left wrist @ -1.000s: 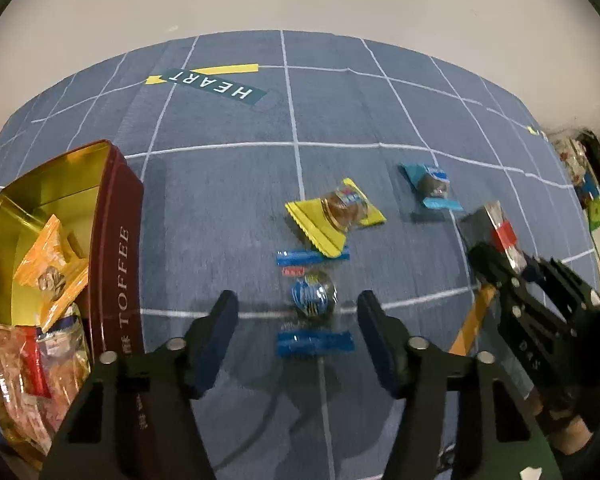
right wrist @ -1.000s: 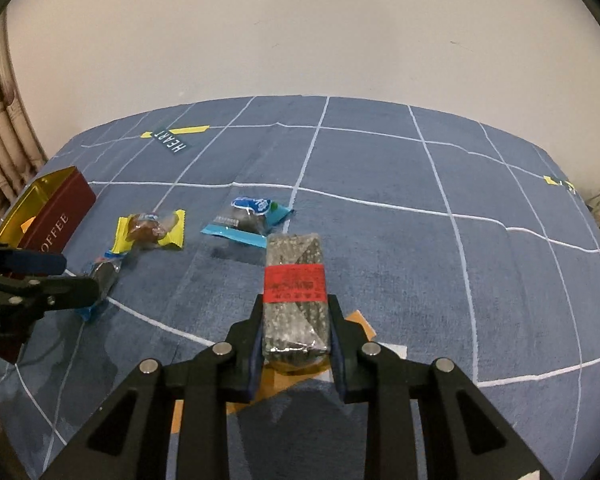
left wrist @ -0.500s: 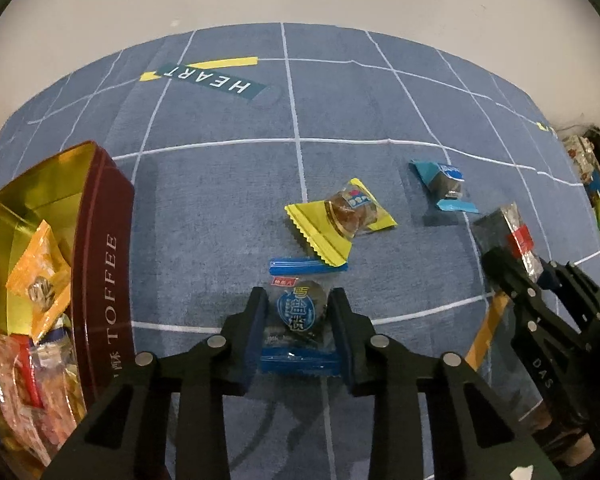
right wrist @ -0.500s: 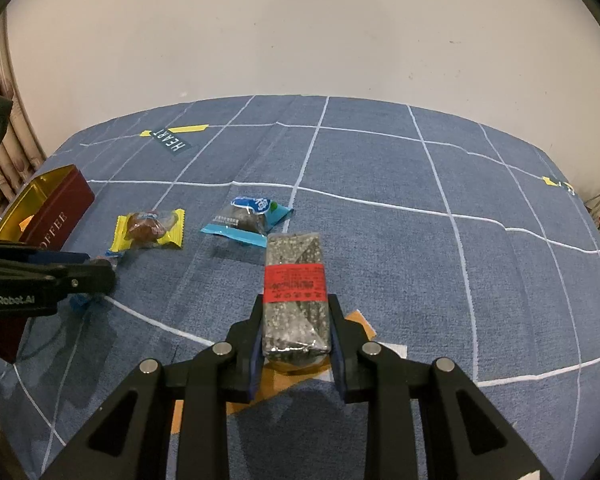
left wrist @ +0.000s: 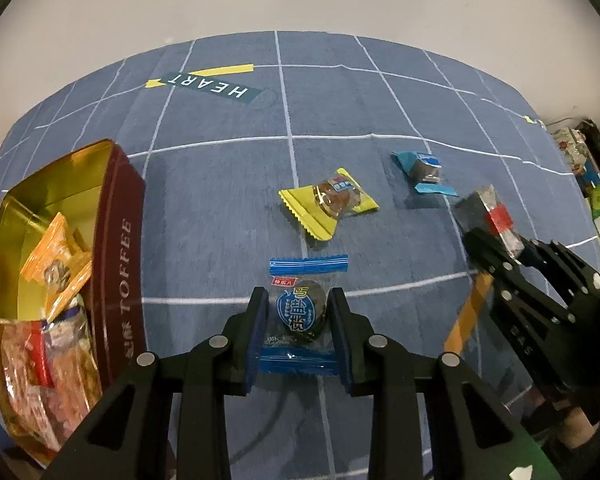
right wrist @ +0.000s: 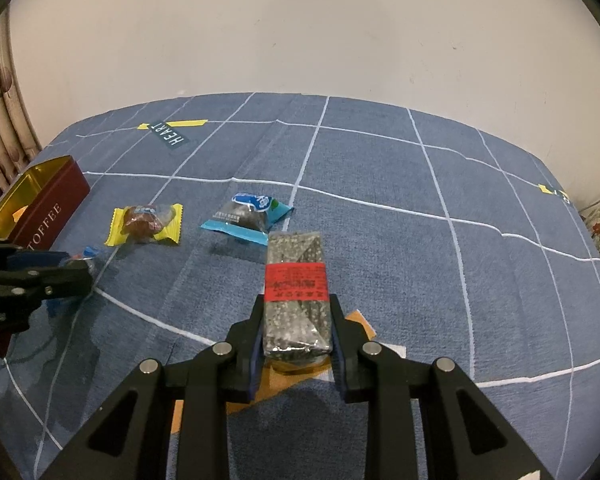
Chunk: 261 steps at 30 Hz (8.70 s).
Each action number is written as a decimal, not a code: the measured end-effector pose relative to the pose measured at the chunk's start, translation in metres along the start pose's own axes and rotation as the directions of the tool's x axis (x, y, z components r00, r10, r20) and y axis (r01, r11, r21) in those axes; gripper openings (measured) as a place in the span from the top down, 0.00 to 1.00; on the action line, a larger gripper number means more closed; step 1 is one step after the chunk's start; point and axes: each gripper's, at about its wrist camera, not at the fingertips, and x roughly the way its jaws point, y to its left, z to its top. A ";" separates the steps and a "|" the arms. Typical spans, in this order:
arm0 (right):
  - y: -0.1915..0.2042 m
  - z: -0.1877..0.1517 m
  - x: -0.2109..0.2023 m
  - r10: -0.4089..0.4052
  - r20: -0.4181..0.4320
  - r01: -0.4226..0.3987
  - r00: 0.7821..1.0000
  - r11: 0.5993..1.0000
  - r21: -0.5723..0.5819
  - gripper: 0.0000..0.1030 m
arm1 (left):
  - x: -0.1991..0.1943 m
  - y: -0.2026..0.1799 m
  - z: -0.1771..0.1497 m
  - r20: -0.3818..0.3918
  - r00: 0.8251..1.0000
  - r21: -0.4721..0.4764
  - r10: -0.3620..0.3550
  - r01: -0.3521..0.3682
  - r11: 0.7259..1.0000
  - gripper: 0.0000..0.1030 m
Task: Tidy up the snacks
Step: 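Grasp the blue-wrapped round candy with the left gripper while the right gripper holds the grey bar, then carry the blue candy over the tin and open the left gripper, then carry the grey bar into the tin and open the right gripper, then grasp the light-blue candy packet with the right gripper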
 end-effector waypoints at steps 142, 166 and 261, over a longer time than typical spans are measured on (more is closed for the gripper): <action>-0.001 0.034 0.023 -0.032 -0.286 0.038 0.958 0.999 0.016 0.52 | -0.111 0.215 -0.097 0.075 0.944 -0.325 0.320 -0.281 0.903 0.37; 0.055 0.048 -0.014 -0.016 -0.180 0.026 0.984 0.998 0.056 0.74 | -0.116 0.235 -0.103 0.071 0.957 -0.425 0.281 -0.226 0.877 0.32; 0.130 0.083 -0.031 0.105 -0.073 -0.107 0.992 0.994 -0.019 0.67 | -0.111 0.244 -0.109 0.036 0.956 -0.459 0.292 -0.244 0.854 0.31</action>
